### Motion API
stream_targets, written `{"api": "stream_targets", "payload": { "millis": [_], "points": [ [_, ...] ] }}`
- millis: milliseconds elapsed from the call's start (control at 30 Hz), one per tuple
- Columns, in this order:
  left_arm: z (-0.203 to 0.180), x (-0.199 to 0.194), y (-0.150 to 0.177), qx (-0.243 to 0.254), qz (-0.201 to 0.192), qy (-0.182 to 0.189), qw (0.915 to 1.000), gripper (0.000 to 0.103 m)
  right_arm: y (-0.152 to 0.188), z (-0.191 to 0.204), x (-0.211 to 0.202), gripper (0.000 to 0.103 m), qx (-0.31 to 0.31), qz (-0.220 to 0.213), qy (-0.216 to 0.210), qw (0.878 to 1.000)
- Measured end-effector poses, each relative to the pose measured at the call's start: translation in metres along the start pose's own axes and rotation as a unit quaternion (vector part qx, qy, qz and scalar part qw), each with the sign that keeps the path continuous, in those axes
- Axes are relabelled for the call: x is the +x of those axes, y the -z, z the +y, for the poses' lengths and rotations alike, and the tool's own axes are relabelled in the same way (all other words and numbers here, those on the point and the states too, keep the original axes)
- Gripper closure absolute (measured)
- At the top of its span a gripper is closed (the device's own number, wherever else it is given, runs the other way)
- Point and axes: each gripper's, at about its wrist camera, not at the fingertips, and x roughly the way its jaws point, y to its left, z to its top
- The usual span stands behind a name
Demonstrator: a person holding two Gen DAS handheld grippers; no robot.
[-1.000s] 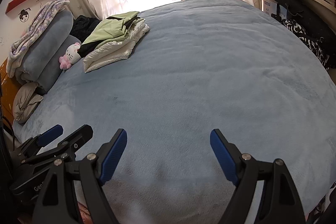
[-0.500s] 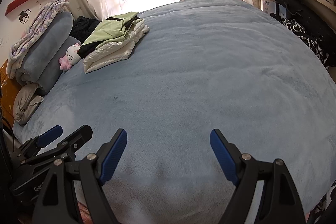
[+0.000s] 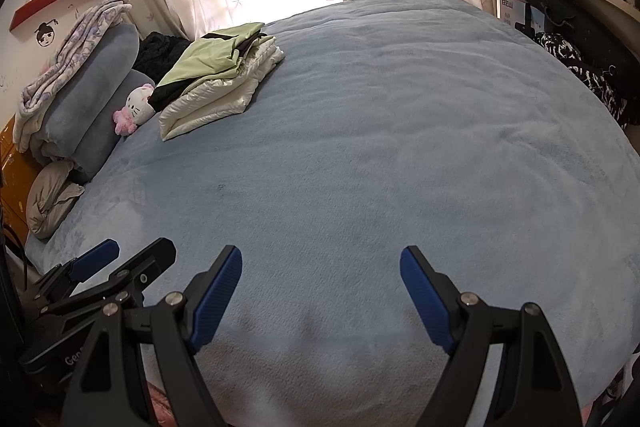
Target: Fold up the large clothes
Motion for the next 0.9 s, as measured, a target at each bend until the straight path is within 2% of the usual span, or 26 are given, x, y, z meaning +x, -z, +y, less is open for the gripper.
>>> {"api": "stream_targets", "payload": {
  "millis": [900],
  "points": [
    [-0.0013, -0.0023, -0.0012, 0.001, 0.002, -0.005, 1.0, 0.021, 0.0019, 0.0022, -0.0005, 0.021, 0.003, 0.0, 0.0, 1.0]
  ]
}}
